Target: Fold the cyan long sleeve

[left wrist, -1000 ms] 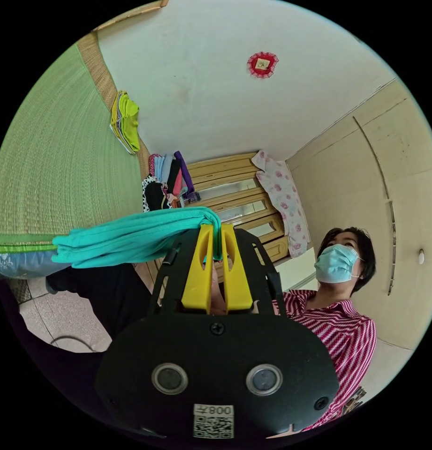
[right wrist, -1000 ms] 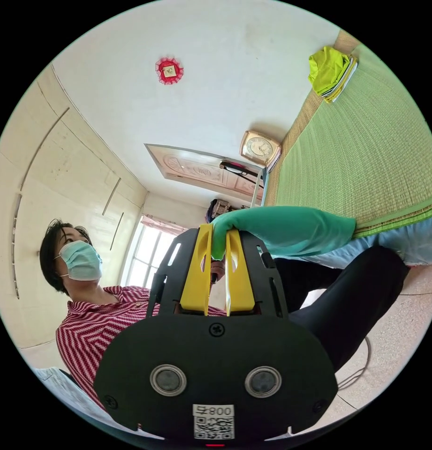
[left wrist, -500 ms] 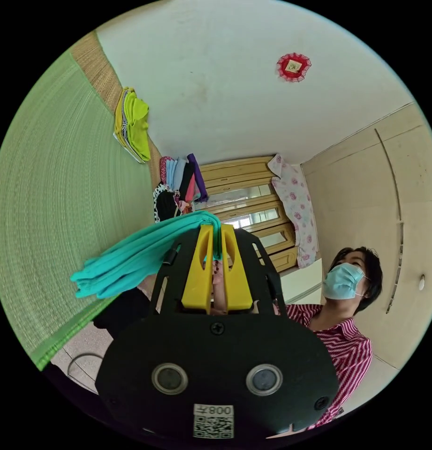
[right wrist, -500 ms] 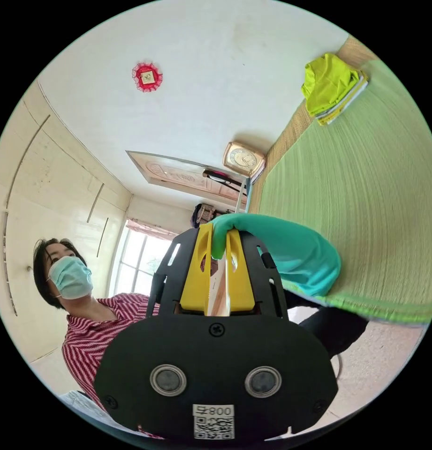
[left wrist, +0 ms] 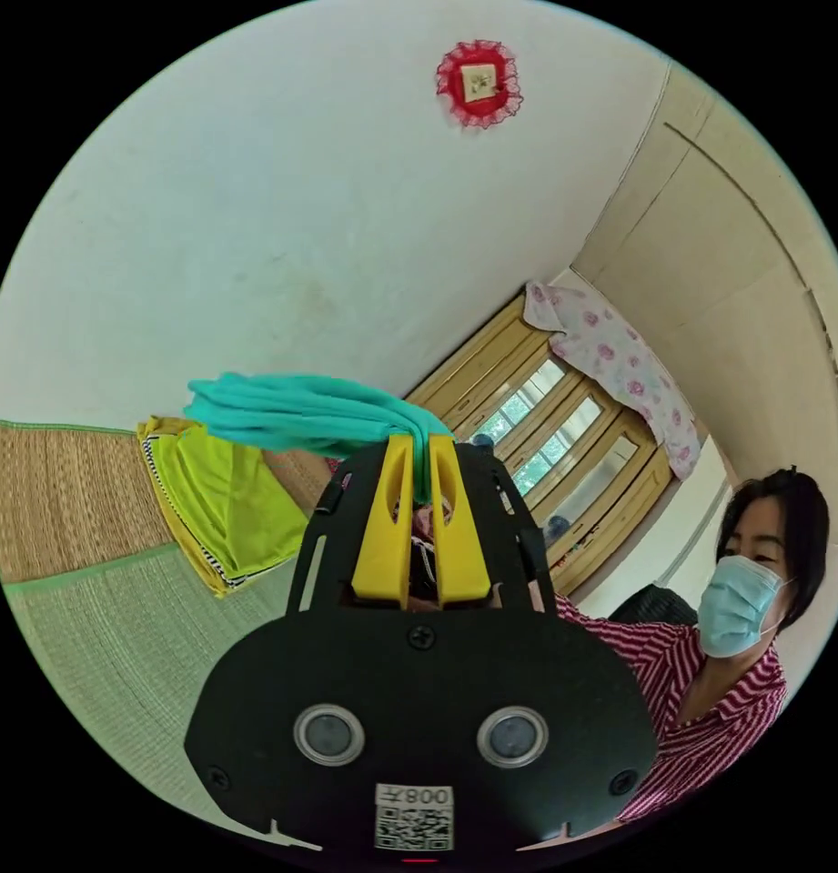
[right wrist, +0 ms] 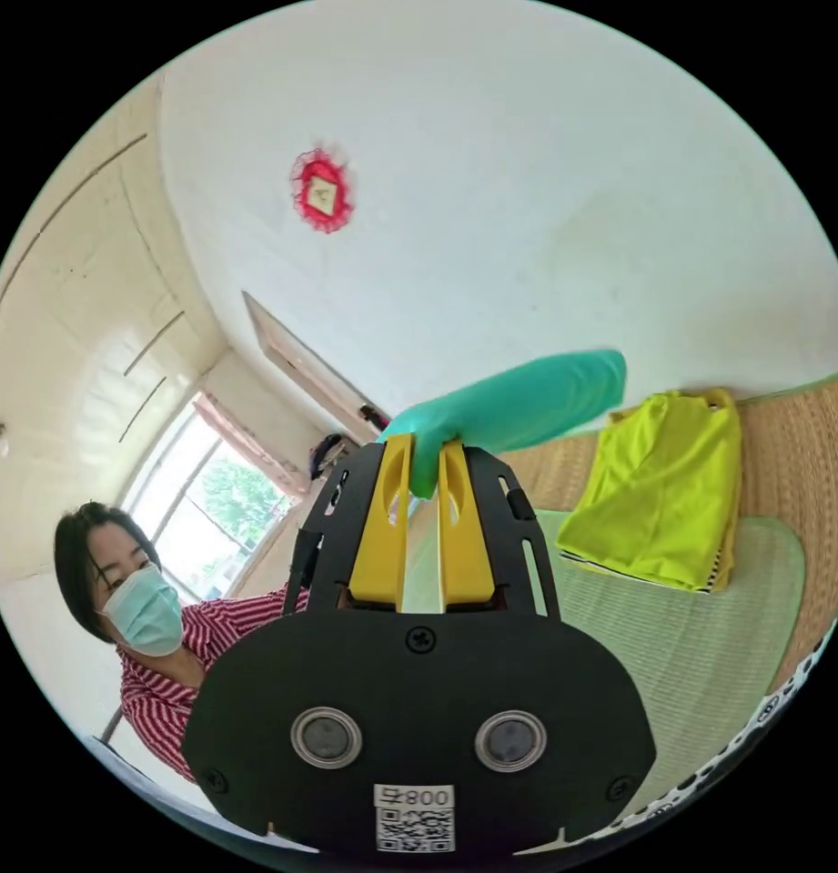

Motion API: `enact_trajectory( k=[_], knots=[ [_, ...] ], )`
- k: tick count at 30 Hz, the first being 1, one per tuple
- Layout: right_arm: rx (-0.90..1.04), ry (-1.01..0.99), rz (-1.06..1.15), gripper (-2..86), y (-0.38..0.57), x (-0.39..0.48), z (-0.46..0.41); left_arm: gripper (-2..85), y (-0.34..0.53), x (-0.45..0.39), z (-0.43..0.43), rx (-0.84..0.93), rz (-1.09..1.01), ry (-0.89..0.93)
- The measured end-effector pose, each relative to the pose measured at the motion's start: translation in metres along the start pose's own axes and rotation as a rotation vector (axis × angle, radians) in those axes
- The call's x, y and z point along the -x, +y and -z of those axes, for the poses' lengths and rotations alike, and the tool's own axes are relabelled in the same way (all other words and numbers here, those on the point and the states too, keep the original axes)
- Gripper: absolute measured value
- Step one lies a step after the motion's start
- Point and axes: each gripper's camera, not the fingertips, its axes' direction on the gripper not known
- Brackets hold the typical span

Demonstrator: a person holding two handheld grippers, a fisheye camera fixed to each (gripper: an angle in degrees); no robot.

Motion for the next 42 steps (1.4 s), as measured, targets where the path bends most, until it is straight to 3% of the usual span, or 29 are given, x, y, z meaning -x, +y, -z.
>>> enact_trajectory(
  k=[5,7,11,22,30,36,42],
  knots=[
    [0.014,0.177,-0.461,5.2,0.052,-0.21,-0.031,3.0,0.066,0.178,-0.073,0.204,0.337,-0.181],
    [0.007,0.193,-0.56,5.0,0.082,-0.252,-0.037,3.0,0.086,0.207,-0.08,0.224,0.36,-0.166],
    [-0.077,0.042,-0.545,4.0,0.112,-0.275,-0.037,2.9,0.092,0.233,-0.066,0.177,0.329,-0.1],
    [-0.079,0.142,-0.507,2.8,0.101,-0.242,-0.046,3.5,0.077,0.256,-0.041,0.224,0.295,-0.181],
    [-0.109,0.218,-0.444,1.7,0.148,-0.183,-0.042,5.5,0.099,0.254,0.058,0.134,0.36,-0.144],
    [-0.025,0.257,-0.378,0.3,0.267,-0.092,-0.056,5.1,0.191,0.22,0.151,0.229,0.472,-0.084],
    [0.057,0.342,-0.459,0.2,0.429,-0.022,-0.075,5.4,0.305,0.164,0.247,0.212,0.664,-0.048]
  ],
)
